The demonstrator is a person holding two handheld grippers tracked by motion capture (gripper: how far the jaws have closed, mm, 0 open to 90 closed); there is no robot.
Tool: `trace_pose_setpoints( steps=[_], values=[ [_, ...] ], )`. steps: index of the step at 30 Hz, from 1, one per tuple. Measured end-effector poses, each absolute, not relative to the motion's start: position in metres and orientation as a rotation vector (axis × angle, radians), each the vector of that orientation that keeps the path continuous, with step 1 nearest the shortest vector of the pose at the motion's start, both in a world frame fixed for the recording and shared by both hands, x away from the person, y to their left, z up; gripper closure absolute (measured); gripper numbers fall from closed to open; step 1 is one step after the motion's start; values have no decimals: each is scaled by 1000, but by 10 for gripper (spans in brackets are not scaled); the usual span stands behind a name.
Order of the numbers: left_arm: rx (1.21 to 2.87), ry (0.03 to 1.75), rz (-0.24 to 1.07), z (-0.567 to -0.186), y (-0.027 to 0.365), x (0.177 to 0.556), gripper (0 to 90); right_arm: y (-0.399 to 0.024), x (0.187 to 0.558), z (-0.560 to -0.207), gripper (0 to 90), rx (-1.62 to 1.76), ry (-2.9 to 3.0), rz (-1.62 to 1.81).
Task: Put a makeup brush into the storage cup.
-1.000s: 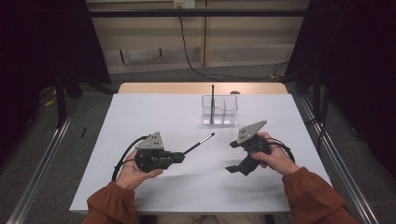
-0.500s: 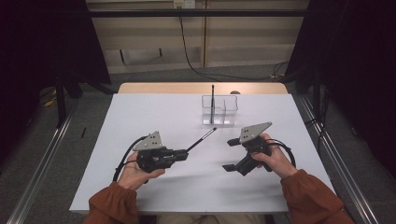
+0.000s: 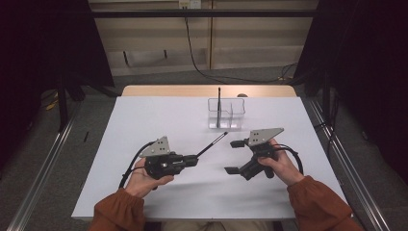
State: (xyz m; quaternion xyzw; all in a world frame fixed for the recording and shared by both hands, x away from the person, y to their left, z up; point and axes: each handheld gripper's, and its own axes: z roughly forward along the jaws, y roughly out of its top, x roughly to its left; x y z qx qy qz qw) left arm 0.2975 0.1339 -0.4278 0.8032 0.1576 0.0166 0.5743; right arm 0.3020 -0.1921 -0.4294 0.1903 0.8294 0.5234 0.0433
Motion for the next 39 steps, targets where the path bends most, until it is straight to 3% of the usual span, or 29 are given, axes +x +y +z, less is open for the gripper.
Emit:
trace_pose_setpoints(
  steps=[17,20,32,39],
  values=[
    [1905,337,10,-433,116,294,840,-190,298,-418,78,592,2444,1817],
    [1904,337,9,-433,115,294,840,-191,299,-415,147,593,2427,1830],
    [1929,341,5,-438,115,294,840,-196,303,-414,566,629,2399,1909],
    [1951,329,-2,-442,113,293,839,-199,305,-416,688,641,2414,1946]
  ],
)
